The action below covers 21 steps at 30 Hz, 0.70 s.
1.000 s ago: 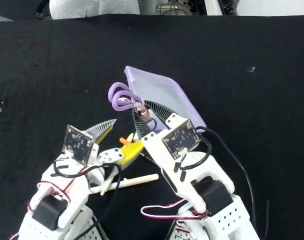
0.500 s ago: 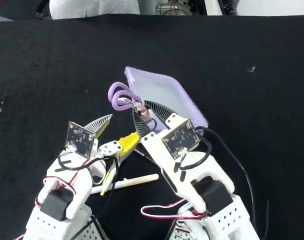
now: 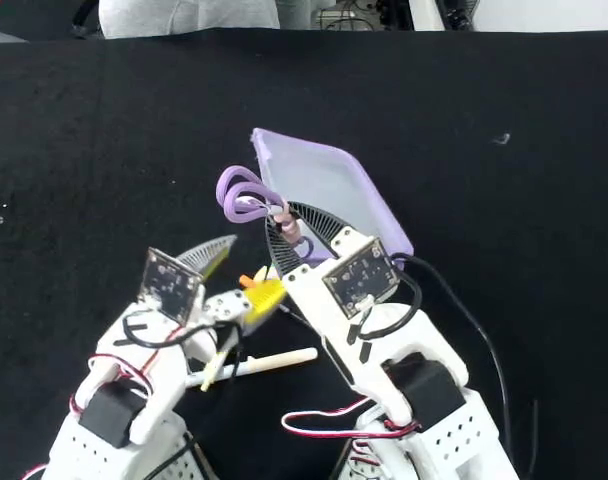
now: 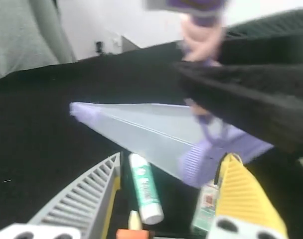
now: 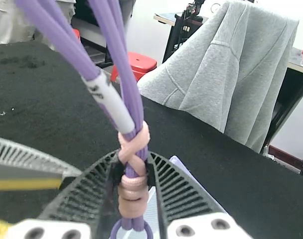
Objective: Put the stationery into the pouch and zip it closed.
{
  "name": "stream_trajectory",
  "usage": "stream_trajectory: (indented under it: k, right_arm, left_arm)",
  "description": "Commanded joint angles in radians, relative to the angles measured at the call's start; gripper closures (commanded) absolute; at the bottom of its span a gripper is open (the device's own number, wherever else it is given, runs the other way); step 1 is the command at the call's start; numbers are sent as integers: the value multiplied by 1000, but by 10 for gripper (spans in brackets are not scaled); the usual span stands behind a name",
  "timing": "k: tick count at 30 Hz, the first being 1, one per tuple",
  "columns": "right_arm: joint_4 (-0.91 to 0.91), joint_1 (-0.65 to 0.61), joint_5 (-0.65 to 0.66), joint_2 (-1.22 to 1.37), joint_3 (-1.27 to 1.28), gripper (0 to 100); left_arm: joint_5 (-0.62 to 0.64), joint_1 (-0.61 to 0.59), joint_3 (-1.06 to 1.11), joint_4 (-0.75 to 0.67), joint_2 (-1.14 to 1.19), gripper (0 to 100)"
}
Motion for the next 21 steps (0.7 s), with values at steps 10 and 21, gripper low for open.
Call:
stream_trajectory:
  k: [10, 21]
  right_arm:
    - [-28, 20, 0, -25, -7, 988]
    - [-26, 20, 0, -25, -5, 988]
  left_arm:
    - [-11, -4, -24, -51, 2, 693]
    - [-17, -44, 61, -127, 2, 693]
